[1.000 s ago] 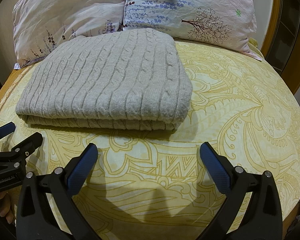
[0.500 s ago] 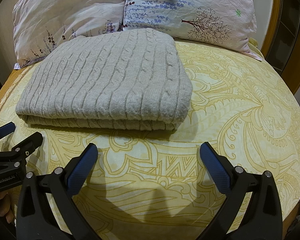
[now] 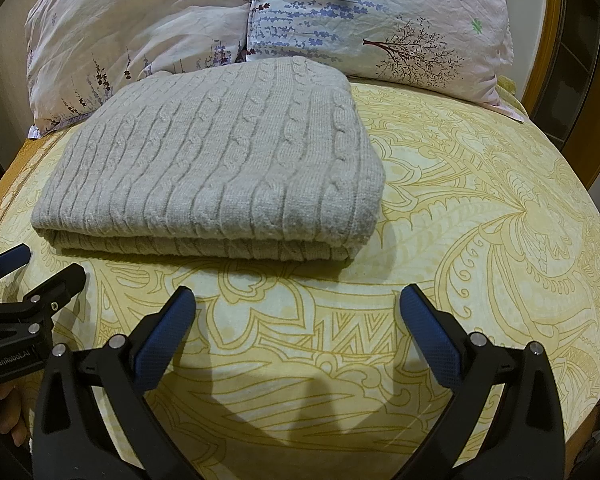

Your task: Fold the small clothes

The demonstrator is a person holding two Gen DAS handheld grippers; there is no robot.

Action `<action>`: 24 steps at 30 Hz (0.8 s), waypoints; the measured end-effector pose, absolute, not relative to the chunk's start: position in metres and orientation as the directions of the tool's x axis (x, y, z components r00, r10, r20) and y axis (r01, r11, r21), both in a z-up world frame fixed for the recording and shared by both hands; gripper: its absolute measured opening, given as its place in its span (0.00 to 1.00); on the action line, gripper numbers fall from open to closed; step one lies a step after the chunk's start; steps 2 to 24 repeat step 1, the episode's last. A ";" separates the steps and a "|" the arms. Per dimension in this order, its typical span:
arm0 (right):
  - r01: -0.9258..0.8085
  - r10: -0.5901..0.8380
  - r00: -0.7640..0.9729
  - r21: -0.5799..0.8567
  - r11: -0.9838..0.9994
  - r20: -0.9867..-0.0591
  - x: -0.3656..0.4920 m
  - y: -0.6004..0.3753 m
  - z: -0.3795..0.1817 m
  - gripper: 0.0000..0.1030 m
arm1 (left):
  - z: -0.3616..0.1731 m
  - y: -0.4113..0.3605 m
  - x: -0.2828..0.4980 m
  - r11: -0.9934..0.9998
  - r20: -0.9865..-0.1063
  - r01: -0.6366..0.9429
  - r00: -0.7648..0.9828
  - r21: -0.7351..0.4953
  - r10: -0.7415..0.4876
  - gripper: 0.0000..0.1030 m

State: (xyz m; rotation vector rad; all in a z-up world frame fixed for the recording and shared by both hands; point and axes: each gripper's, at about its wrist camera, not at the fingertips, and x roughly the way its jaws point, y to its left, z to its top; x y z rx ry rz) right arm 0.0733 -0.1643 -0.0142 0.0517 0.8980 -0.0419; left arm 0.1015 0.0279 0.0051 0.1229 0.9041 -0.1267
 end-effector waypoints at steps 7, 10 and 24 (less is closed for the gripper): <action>0.058 -0.015 0.623 0.027 0.998 -0.782 0.073 -0.164 -0.014 0.98 | 0.005 0.028 0.101 0.985 -0.789 0.161 0.612 0.053 -0.058 0.99; 0.058 -0.015 0.623 0.027 0.998 -0.782 0.073 -0.164 -0.014 0.98 | 0.005 0.028 0.101 0.985 -0.789 0.161 0.612 0.053 -0.058 0.99; 0.058 -0.015 0.623 0.027 0.998 -0.782 0.073 -0.164 -0.014 0.98 | 0.005 0.028 0.101 0.985 -0.789 0.161 0.612 0.053 -0.058 0.99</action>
